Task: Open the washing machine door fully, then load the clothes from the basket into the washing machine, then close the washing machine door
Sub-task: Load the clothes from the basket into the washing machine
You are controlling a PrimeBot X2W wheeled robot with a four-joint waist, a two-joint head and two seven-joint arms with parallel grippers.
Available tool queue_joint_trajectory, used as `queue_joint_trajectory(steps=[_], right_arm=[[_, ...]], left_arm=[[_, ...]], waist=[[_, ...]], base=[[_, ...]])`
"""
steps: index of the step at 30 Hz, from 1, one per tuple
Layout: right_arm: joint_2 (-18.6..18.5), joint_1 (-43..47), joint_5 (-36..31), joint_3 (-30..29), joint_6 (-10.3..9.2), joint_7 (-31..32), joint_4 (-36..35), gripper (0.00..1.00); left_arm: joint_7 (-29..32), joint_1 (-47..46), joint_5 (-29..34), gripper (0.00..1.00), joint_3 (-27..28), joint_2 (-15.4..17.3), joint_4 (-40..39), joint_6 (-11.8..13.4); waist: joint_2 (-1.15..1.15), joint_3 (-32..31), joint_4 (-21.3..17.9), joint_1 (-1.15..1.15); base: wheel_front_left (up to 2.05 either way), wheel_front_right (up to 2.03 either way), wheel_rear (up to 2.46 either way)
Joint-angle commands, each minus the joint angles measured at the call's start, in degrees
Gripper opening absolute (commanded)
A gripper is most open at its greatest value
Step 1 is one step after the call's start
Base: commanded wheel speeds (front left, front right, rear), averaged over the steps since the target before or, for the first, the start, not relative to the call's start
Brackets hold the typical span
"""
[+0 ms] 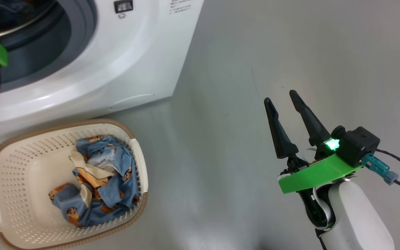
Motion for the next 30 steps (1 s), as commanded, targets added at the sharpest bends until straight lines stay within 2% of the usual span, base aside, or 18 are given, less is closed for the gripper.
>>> queue_joint_trajectory(steps=[1,12,30], right_arm=[[0.2,-0.3,-0.9,0.7,0.09,-0.7,-1.0,1.0],[0.2,0.4,-1.7,-0.4,0.09,-0.7,0.2,1.0],[0.2,1.6,-3.9,-1.6,0.09,-0.7,3.9,1.0]], left_arm=[[-0.3,2.4,0.4,1.0,1.5,2.5,-3.7,-0.1],[-0.3,15.0,0.4,1.0,4.7,1.9,-13.3,-0.1],[-0.3,34.8,1.9,1.0,11.4,-2.1,-24.6,0.5]], waist=[[0.0,-1.5,0.7,0.0],[0.0,-5.9,3.3,0.0],[0.0,-14.0,8.2,0.0]], base=[[0.0,0.0,0.0],[0.0,0.0,0.0],[0.0,0.0,0.0]])
